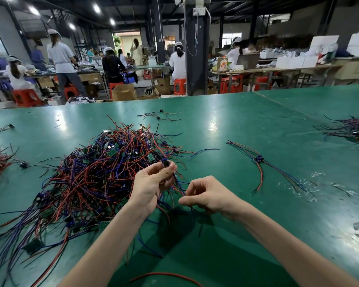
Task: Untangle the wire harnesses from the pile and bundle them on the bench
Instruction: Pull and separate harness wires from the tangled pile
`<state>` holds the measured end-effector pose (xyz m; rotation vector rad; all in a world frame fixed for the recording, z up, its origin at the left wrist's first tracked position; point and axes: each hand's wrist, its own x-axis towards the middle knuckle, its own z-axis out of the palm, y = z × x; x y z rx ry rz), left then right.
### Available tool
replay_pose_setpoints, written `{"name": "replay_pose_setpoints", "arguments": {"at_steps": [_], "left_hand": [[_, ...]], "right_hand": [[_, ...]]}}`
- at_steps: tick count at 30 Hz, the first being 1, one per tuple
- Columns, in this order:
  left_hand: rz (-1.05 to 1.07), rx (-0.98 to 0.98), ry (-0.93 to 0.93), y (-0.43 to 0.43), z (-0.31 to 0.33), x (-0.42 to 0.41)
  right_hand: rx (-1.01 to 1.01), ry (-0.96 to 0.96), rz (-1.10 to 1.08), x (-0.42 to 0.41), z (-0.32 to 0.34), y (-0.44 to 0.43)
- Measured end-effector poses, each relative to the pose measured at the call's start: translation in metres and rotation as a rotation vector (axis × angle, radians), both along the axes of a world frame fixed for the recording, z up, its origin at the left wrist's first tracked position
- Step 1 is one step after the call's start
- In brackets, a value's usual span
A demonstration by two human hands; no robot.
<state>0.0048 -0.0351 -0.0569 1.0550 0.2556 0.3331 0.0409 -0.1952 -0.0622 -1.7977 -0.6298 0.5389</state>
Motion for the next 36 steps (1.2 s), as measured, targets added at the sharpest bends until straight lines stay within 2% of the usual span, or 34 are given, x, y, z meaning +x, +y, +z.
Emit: {"name": "replay_pose_setpoints", "arguments": {"at_steps": [5,11,14,18,25,36], "left_hand": [[-0.011,0.027,0.025,0.001,0.001,-0.001],[0.02,0.03,0.012,0.004,-0.001,0.0],[0.068,0.041,0.001,0.006,0.0,0.0],[0.134,0.066,-0.044,0.01,0.001,0.001],[0.162,0.069,-0.047,0.014,0.004,0.001],[0.201,0.064,-0.025,0.018,0.004,0.002]], "right_hand": [[-0.102,-0.254,-0.018,0.004,0.002,-0.001],[-0.142,-0.397,-0.031,0.004,0.003,-0.002],[-0.152,-0.398,-0.034,0.004,0.003,-0.002],[-0.128,-0.307,-0.01,0.003,0.001,-0.002],[-0.215,-0.443,-0.06,0.005,0.001,-0.003],[-0.179,-0.366,-0.03,0.008,0.002,-0.006]]}}
